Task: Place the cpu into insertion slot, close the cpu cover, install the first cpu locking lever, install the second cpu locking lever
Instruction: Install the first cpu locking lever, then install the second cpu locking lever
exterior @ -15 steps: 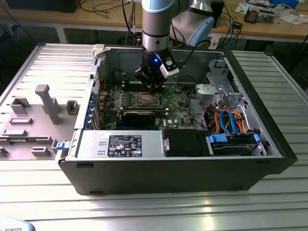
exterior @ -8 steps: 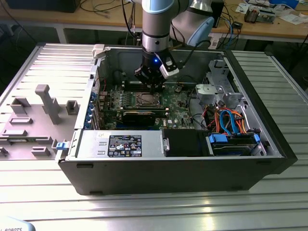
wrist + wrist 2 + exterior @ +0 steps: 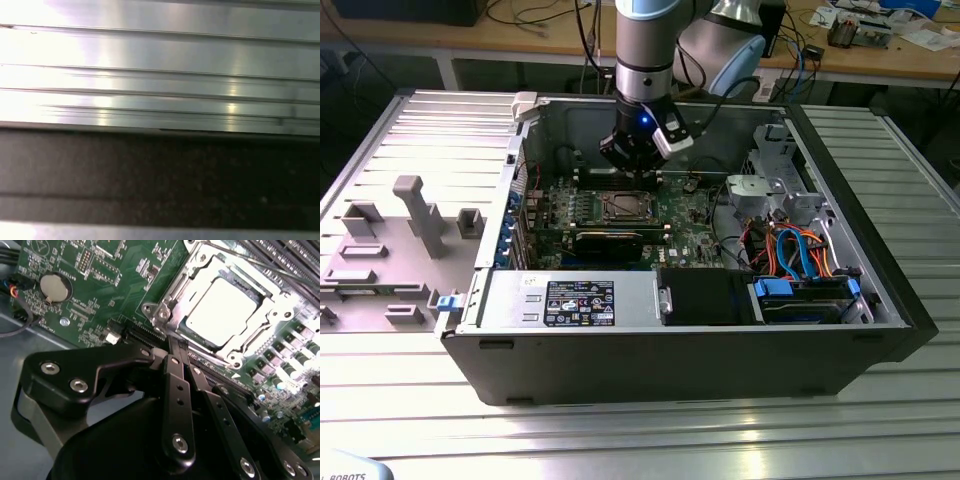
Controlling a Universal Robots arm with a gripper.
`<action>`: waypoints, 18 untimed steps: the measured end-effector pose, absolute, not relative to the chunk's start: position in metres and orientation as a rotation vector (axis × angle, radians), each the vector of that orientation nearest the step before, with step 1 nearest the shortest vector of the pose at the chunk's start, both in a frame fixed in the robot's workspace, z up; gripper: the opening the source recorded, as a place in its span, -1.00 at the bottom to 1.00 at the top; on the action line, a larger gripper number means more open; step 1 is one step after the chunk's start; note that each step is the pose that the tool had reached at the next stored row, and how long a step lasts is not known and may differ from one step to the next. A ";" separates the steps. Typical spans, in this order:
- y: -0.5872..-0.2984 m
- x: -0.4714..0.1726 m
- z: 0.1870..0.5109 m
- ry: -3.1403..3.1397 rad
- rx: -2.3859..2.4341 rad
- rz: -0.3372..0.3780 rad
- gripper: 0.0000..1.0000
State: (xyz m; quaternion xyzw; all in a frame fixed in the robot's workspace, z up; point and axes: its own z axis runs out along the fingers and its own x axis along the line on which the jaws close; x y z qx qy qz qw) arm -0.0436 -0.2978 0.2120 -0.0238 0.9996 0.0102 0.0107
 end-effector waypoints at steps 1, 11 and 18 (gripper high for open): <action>-0.299 -0.044 0.212 3.119 -0.074 0.032 -0.79; -0.302 -0.044 0.212 3.119 -0.074 0.032 -0.79; -0.303 -0.044 0.212 3.119 -0.074 0.032 -0.79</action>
